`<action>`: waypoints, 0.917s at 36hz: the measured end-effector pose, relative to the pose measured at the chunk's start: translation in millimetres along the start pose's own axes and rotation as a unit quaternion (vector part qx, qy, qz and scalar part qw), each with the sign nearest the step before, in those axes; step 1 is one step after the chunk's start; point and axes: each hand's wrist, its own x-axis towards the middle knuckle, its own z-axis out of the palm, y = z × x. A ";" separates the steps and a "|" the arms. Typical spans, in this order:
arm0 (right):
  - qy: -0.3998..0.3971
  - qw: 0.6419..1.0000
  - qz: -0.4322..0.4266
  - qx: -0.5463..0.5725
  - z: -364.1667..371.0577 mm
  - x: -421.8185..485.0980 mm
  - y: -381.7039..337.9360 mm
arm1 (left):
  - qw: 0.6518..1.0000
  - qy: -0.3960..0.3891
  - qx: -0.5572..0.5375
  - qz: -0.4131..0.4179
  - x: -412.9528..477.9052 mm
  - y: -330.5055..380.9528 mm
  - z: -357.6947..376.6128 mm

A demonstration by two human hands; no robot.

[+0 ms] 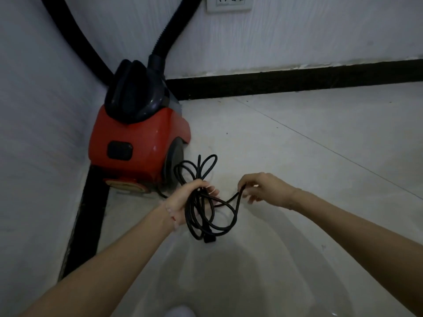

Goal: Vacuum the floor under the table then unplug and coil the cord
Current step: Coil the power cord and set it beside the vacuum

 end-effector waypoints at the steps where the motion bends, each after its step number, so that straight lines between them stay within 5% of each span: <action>1: -0.010 0.999 0.001 0.046 4.7 0.3 -3.9 | 0.999 -0.001 -0.033 -0.009 -3.1 -6.1 -4.5; 4: -0.006 0.989 0.009 0.145 16.7 1.7 -18.3 | 0.998 -0.011 -0.066 -0.017 -12.1 -21.6 -10.2; 9: 0.075 0.991 -0.109 0.011 38.7 4.1 -46.1 | 0.995 -0.053 -0.079 0.026 -30.6 -30.6 -7.8; 15: 0.096 0.985 -0.138 0.047 74.8 1.8 -75.4 | 0.992 -0.069 -0.063 0.087 -53.0 -32.0 -11.5; 20: 0.009 0.984 -0.164 0.075 75.4 -8.6 -87.3 | 0.992 -0.051 -0.053 0.101 -61.0 -39.7 -22.3; 28: -0.079 0.959 0.015 0.274 72.6 -13.8 -75.0 | 0.990 0.020 0.028 0.134 -47.3 -54.0 -36.0; 33: -0.048 0.969 0.047 0.236 65.3 -13.1 -67.3 | 0.985 0.016 0.006 0.171 -46.9 -55.3 -49.6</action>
